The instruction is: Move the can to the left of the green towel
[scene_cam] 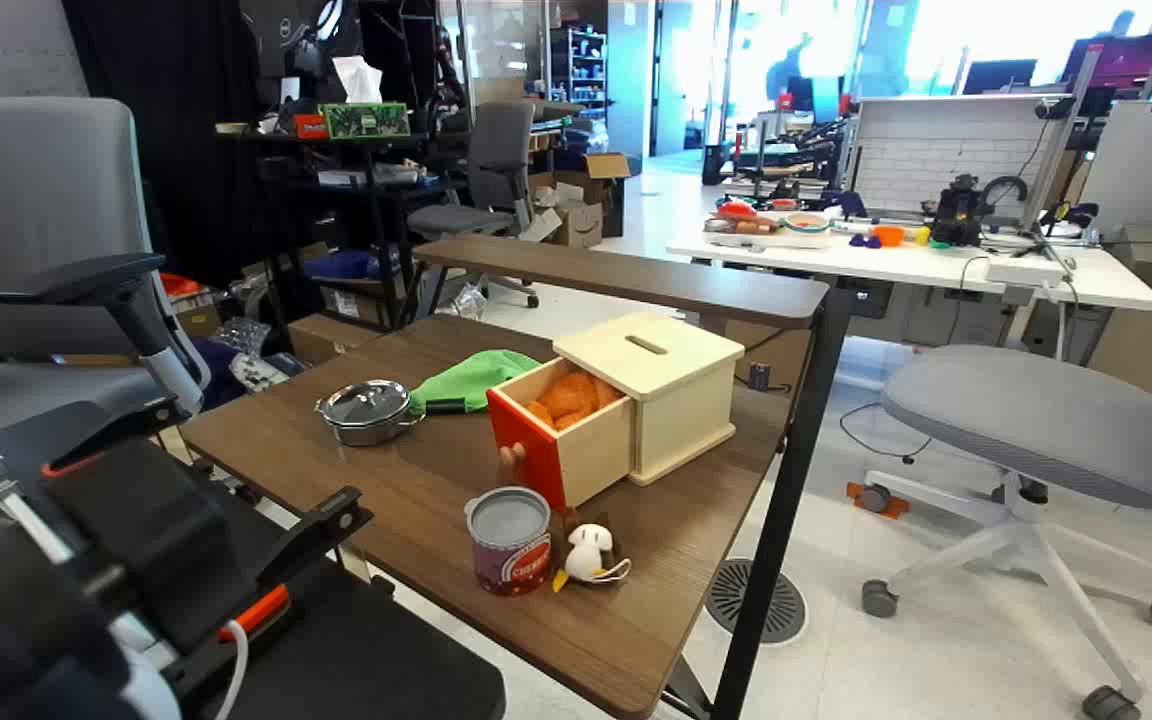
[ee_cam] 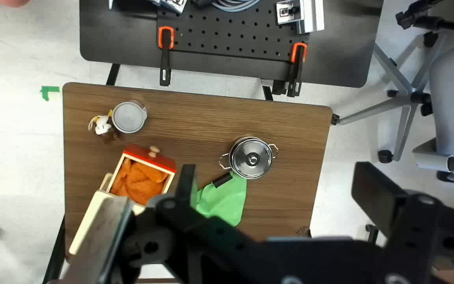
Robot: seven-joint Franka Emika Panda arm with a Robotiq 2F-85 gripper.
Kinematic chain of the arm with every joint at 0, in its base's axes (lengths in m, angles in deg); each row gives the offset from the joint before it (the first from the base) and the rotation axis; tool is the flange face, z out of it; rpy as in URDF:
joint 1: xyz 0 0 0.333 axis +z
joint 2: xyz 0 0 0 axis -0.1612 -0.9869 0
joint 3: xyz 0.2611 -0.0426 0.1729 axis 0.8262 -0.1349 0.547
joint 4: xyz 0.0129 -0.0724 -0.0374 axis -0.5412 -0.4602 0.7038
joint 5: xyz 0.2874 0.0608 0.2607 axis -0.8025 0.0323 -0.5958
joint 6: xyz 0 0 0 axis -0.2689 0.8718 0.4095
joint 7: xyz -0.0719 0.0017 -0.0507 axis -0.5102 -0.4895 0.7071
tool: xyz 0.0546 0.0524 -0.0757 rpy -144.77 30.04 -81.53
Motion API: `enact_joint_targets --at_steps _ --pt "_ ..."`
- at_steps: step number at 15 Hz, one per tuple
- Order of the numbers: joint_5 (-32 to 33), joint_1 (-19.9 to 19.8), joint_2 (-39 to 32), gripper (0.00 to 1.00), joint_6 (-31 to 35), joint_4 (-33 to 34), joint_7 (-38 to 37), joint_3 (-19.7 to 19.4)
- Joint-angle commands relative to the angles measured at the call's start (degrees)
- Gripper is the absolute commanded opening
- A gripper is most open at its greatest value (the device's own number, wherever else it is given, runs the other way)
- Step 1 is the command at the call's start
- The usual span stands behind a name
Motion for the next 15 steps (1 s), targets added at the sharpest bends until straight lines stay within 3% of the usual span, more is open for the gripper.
enact_joint_targets --at_steps 1,6,10,15 --pt "-0.2 -0.7 -0.1 1.00 -0.1 0.1 0.2 0.5" --pt "1.0 -1.0 0.1 1.00 1.9 -1.0 -0.4 1.0" --pt "3.9 -2.0 -1.0 1.00 15.3 -7.7 -1.6 1.2" --pt "4.4 -3.6 -8.1 1.00 31.1 -15.4 -2.6 0.4"
